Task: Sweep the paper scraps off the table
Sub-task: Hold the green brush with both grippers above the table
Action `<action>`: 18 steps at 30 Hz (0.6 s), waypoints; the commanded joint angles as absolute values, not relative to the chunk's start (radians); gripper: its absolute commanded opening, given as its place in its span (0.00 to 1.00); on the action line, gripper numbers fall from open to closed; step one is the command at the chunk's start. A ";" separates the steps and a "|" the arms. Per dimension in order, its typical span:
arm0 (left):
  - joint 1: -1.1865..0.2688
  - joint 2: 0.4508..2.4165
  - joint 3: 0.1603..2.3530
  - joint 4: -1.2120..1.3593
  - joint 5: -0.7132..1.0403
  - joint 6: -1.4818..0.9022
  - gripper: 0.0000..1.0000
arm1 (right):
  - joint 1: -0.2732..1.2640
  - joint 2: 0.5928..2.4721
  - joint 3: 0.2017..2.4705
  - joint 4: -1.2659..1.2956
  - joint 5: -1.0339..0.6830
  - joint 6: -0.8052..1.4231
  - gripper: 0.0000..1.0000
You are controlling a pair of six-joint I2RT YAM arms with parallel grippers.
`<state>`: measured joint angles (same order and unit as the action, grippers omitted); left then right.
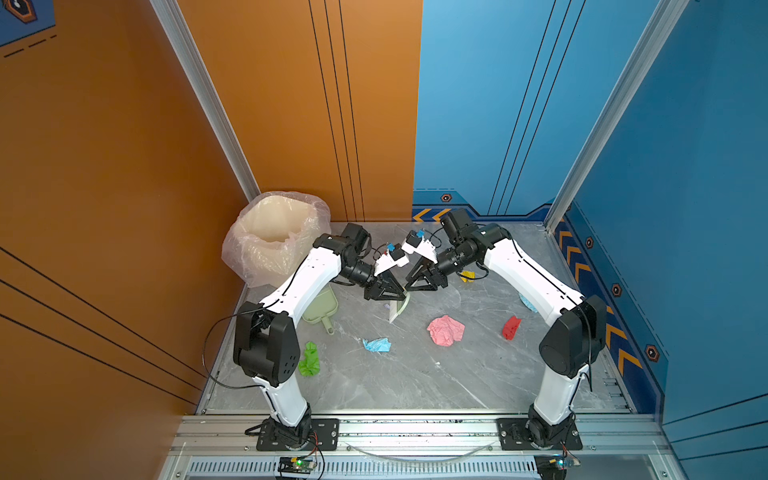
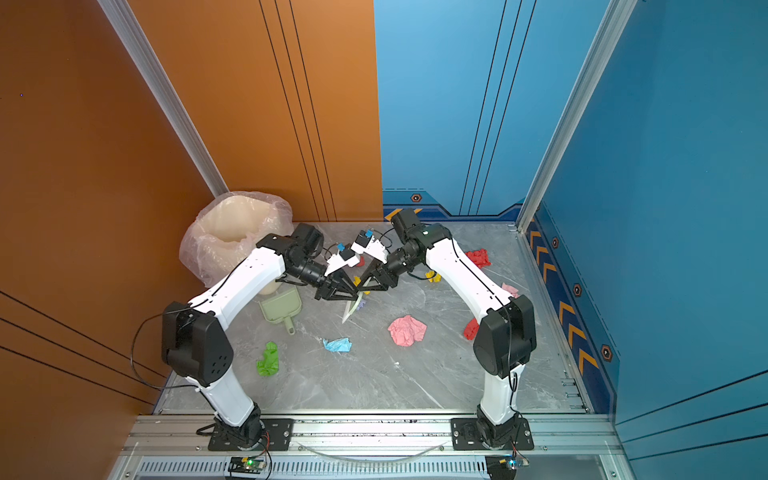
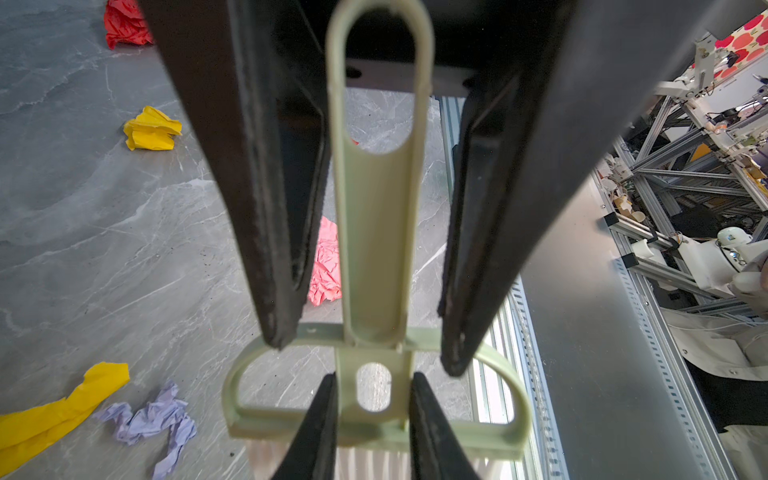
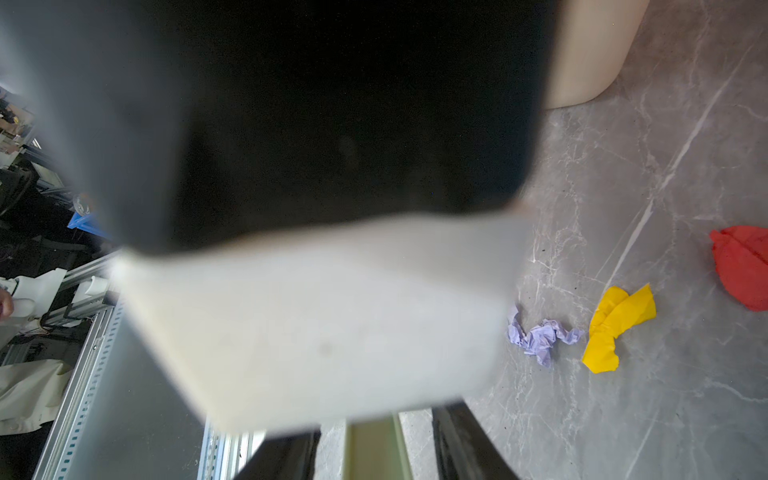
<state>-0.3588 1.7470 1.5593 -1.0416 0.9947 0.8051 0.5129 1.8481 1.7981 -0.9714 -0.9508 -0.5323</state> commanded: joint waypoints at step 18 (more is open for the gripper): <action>-0.354 1.750 1.588 -1.067 1.002 0.827 0.08 | 0.531 1.879 1.835 -1.043 -0.937 -0.572 0.17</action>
